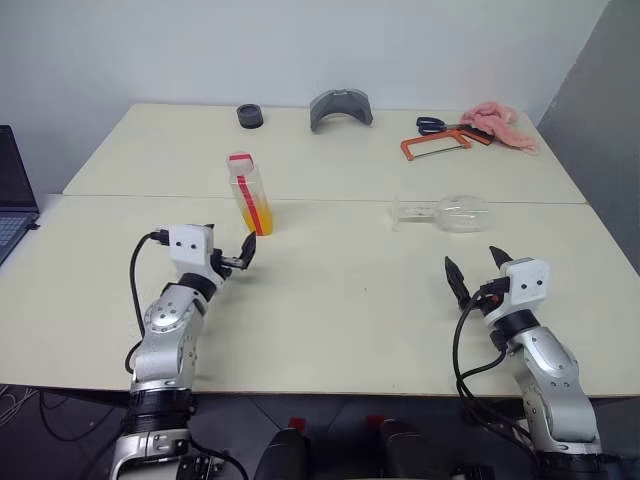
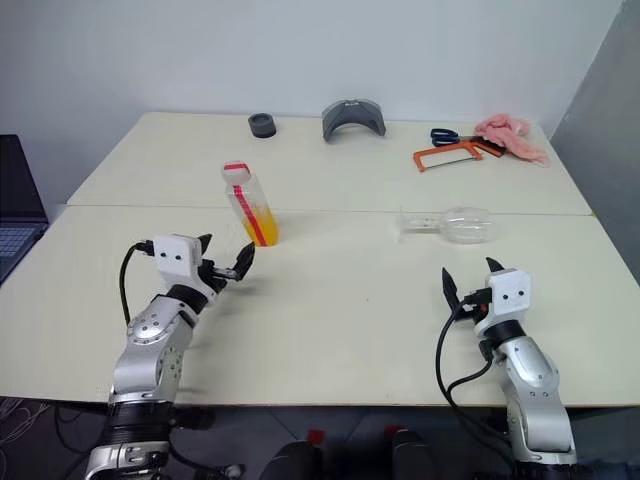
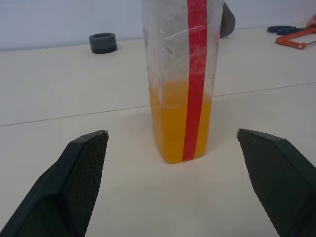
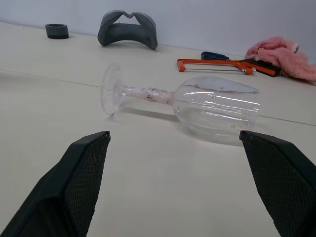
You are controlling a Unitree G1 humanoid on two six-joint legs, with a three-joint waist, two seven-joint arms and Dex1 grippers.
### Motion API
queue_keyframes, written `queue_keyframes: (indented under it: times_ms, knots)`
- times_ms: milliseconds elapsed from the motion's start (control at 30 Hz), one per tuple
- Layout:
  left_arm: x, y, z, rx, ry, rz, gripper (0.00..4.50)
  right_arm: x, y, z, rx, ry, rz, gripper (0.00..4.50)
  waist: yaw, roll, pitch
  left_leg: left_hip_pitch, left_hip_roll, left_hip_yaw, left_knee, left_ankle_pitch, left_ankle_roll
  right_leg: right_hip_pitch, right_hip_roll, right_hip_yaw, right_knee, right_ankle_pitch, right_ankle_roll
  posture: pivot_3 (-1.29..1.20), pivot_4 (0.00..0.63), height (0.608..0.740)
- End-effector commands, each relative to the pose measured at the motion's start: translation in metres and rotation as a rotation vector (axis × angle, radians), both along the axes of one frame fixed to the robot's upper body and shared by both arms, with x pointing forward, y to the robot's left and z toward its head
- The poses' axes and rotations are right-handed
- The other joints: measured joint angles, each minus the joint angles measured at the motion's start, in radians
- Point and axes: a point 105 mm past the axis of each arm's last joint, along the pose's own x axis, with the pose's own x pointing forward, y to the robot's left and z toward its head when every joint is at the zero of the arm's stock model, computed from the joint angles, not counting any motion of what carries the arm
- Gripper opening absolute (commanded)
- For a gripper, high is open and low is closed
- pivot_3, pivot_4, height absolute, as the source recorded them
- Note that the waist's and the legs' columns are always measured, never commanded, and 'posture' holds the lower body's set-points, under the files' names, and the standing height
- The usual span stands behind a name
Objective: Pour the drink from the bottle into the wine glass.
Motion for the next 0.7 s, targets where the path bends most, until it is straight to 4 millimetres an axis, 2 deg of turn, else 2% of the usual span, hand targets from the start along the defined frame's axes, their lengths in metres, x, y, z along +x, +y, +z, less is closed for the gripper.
queue_keyframes:
  times_ms: [33,700]
  knots:
    - [-0.0012,-0.007,0.0239,0.002,-0.098,-0.028,4.48,0.0001,-0.0043,0.0123,-0.005,-0.052,-0.016,4.5,0.0,0.0,0.0,0.0,0.0,0.0,0.0,0.0,0.0,0.0,0.0,0.0,0.0,0.0,0.0,0.0,0.15,0.74]
    - [-0.0032,-0.0047,0.02,0.036,-0.096,0.017,4.48,-0.0003,0.0005,0.0107,-0.02,-0.043,0.017,4.5,0.0,0.0,0.0,0.0,0.0,0.0,0.0,0.0,0.0,0.0,0.0,0.0,0.0,0.0,0.0,0.0,0.15,0.74]
